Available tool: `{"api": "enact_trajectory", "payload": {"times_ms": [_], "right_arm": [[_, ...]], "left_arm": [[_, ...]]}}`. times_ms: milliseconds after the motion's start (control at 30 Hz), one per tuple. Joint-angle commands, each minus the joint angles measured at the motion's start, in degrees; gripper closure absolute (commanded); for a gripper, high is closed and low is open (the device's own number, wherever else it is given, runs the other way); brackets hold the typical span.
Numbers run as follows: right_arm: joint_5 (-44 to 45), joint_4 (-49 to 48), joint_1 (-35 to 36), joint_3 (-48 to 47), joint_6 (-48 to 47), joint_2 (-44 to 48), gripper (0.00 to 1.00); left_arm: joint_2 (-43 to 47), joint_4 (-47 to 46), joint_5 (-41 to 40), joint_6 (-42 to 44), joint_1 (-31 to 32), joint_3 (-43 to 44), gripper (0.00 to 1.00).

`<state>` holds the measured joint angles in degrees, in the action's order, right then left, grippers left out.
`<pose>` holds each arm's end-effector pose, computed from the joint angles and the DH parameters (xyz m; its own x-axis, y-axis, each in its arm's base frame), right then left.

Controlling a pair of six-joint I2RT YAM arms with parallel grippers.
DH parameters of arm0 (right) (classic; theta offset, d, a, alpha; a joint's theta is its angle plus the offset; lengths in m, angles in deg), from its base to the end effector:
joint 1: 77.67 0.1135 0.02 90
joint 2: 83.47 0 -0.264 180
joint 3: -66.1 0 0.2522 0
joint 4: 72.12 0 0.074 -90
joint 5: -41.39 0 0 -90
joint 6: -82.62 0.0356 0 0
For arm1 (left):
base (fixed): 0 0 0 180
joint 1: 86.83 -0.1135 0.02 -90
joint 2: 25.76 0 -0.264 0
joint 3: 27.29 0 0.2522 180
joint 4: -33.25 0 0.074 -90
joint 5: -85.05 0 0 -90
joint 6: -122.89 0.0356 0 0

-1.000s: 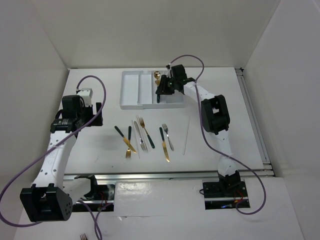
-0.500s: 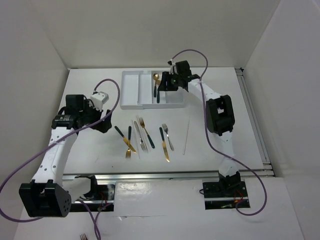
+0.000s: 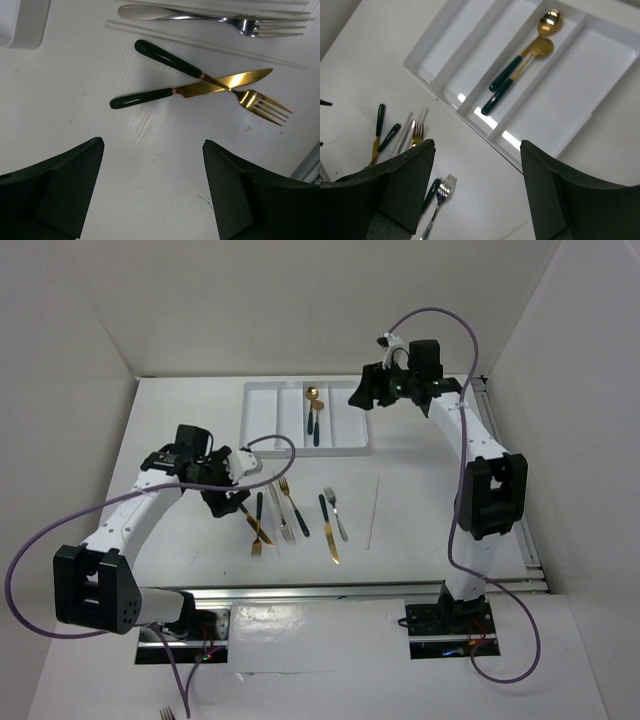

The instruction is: Sort the eating utensils into containers

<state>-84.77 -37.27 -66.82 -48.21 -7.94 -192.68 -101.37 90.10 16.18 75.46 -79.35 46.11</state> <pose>0.4353 0.1048 0.3342 -0.4809 -0.1002 -0.8710 -0.6598 0.6956 0.2843 0.2576 -0.0468 0.2675 -0.4198 0.6915 -0.5878 0.8001 0.5878 0.1201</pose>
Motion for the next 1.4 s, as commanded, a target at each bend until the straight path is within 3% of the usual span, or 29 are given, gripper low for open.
{"api": "enact_trajectory", "payload": {"times_ms": [0,267,467,567,667,733,833,1000,1167,1367], "right_arm": [[-3.3,3.53,-2.5,4.3,-2.17,2.06,0.23],[-6.29,5.2,-6.71,7.29,-2.17,3.21,0.25],[-6.9,4.67,-9.09,9.94,-1.64,4.35,0.26],[-7.61,4.67,-9.8,9.94,-1.64,4.35,0.26],[-8.22,5.28,-11.03,9.94,-1.64,3.83,0.26],[-8.83,5.81,-12.51,9.41,-1.64,3.22,0.26],[-9.54,5.81,-13.31,9.41,-1.64,2.6,0.27],[-10.07,6.34,-14.02,8.88,-1.64,1.37,0.27],[-10.6,6.87,-14.54,8.88,-1.64,1.37,0.28],[-10.6,7.4,-15.07,8.88,-1.64,0.84,0.28]], "left_arm": [[1.95,-6.5,-0.21,14.43,1.91,-4.68,0.06],[0.92,-18.81,2.6,33.98,1.92,-12.35,0.13],[-10.68,-10.58,12.78,32.32,-0.18,2.03,0.13],[-16.56,-7.06,14.12,33.2,-0.19,6.44,0.13],[-19.56,-1.45,15.61,36.51,-0.19,10.48,0.22],[-22.03,3.11,16.92,38.2,-0.71,12.42,0.22],[-22.56,4.54,17.98,38.73,-2.2,12.96,0.17],[-23.61,11.82,17.46,47.95,-4.15,12.96,0.12],[-27.04,16.41,16.14,53.41,-5.81,15.5,0.15],[-27.49,12.38,15.61,56.83,-5.82,13.76,0.21]]}}
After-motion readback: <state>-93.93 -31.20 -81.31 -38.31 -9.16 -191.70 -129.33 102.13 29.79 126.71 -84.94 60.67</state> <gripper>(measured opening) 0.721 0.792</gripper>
